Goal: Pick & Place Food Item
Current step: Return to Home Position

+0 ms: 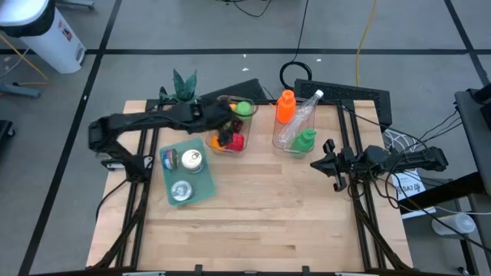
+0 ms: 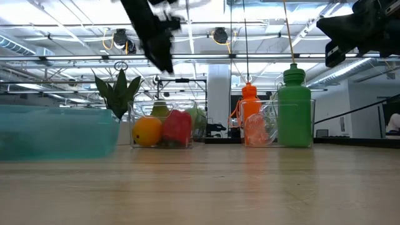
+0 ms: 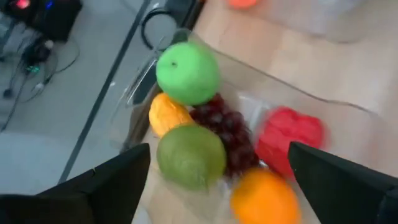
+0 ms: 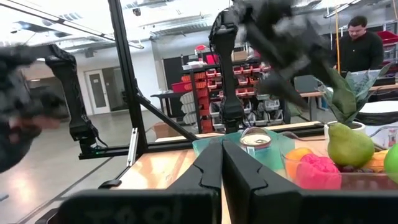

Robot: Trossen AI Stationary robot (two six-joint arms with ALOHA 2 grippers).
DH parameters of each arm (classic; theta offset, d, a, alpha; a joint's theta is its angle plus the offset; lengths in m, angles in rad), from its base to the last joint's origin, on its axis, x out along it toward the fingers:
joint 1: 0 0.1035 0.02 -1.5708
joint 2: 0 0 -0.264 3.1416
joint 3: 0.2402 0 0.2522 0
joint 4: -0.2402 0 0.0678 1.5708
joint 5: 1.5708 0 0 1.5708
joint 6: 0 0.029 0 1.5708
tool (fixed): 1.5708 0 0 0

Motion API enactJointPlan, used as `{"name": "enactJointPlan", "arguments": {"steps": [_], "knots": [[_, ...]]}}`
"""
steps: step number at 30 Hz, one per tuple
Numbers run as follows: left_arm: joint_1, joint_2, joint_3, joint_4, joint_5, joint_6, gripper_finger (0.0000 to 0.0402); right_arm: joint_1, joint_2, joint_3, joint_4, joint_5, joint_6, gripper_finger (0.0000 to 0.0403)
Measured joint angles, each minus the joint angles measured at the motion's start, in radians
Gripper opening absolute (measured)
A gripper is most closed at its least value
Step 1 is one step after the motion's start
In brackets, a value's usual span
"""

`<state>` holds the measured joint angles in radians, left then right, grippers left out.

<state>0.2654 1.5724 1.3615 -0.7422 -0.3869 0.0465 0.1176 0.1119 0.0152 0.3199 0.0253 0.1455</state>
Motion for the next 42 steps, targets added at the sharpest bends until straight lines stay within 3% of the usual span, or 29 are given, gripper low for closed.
{"name": "enactJointPlan", "arguments": {"steps": [3, 6, 11, 14, 18, 23, 27, 31, 37, 42], "knots": [[-0.052, -0.123, 0.067, -0.124, 0.040, 0.008, 0.0359, 0.000, 0.000, 0.000, -0.004, 0.000, 0.002, 0.0000], [-0.147, -0.292, 0.089, -0.173, 0.102, 0.084, 0.0298, 0.000, 0.000, 0.000, -0.007, 0.000, 0.003, 0.0000], [-0.319, -0.550, 0.068, -0.172, 0.265, 0.100, 0.0156, 0.000, 0.000, 0.000, -0.021, 0.000, 0.000, 0.0000], [-0.407, -0.697, 0.016, -0.148, 0.281, 0.005, 0.0071, 0.000, 0.000, 0.000, -0.020, 0.000, 0.000, 0.0000], [-0.481, -0.892, -0.156, -0.032, 0.169, -0.112, 0.0067, 0.000, 0.000, 0.000, -0.020, 0.000, -0.008, 0.0000], [-0.535, -1.100, -0.509, 0.255, 0.031, -0.138, 0.0052, 0.000, 0.001, 0.000, -0.020, 0.001, 0.000, 0.0000], [-0.559, -1.204, -0.729, 0.469, 0.046, -0.174, 0.0051, 0.000, 0.005, 0.000, -0.027, 0.000, 0.010, 0.0000], [-0.597, -1.231, -0.914, 0.670, 0.071, -0.157, 0.0051, 0.000, 0.018, 0.000, -0.030, 0.000, 0.009, 0.0000], [-0.588, -1.302, -1.021, 0.654, -0.042, -0.077, 0.0051, 0.000, 0.035, 0.000, -0.032, 0.001, 0.008, 0.0000], [-0.541, -1.429, -1.033, 0.637, 0.100, 0.045, 0.0051, 0.000, 0.037, 0.000, -0.032, 0.004, 0.007, 0.0000]]}}
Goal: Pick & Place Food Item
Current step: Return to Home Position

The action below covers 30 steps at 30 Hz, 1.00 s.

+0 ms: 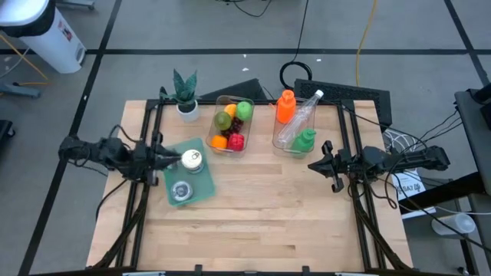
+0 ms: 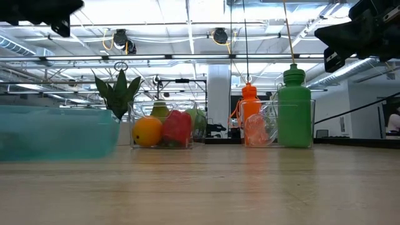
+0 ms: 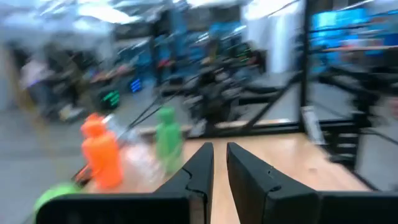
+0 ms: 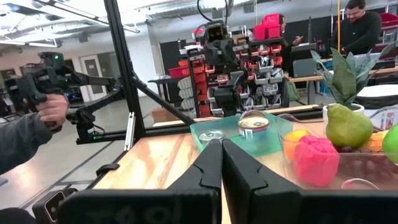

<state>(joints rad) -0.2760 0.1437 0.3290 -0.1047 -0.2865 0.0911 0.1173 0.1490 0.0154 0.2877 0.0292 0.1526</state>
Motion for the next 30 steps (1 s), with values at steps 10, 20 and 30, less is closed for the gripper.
{"name": "enactJointPlan", "arguments": {"steps": [10, 20, 30], "knots": [[0.112, -0.137, -0.095, -0.060, 0.135, 0.046, 0.0051, -0.001, 0.000, 0.000, 0.023, 0.108, -0.031, 0.0000], [0.264, -0.138, -0.237, 0.052, 0.369, 0.003, 0.0051, -0.079, 0.000, 0.000, 0.013, 0.009, -0.073, 0.0000], [0.407, -0.138, -0.314, 0.156, 0.525, -0.042, 0.0051, -0.220, 0.000, 0.000, -0.020, -0.141, -0.033, 0.0000]]}}
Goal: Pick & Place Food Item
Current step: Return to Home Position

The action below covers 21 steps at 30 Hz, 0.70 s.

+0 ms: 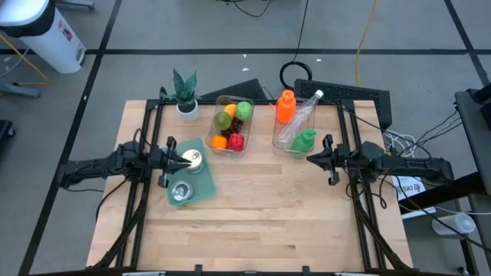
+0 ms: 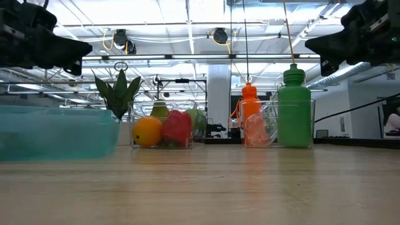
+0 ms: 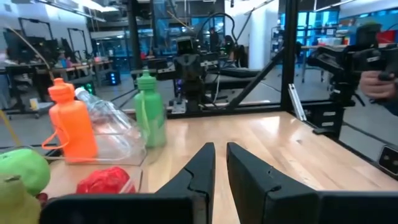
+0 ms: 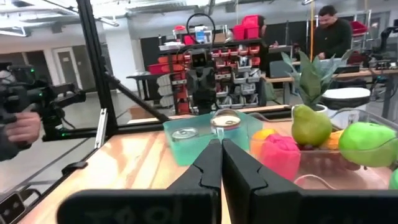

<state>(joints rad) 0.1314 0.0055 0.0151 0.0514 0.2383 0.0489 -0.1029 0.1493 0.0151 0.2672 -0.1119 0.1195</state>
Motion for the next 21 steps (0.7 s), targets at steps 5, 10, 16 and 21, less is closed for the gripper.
{"name": "enactJointPlan", "arguments": {"steps": [5, 10, 16, 21], "knots": [[0.026, 0.001, 0.000, 0.001, 0.029, -0.009, 0.0051, -0.026, 0.000, 0.000, 0.001, 0.005, 0.010, 0.0000], [0.027, 0.001, 0.000, 0.001, 0.000, -0.029, 0.0051, -0.037, 0.000, 0.000, 0.008, 0.008, 0.023, 0.0000], [0.027, 0.001, 0.000, -0.001, -0.062, -0.052, 0.0051, -0.038, 0.000, 0.000, 0.013, 0.008, 0.023, 0.0000], [0.027, 0.001, 0.000, 0.002, -0.063, -0.054, 0.0051, -0.038, 0.000, 0.000, 0.013, 0.007, 0.025, 0.0000]]}}
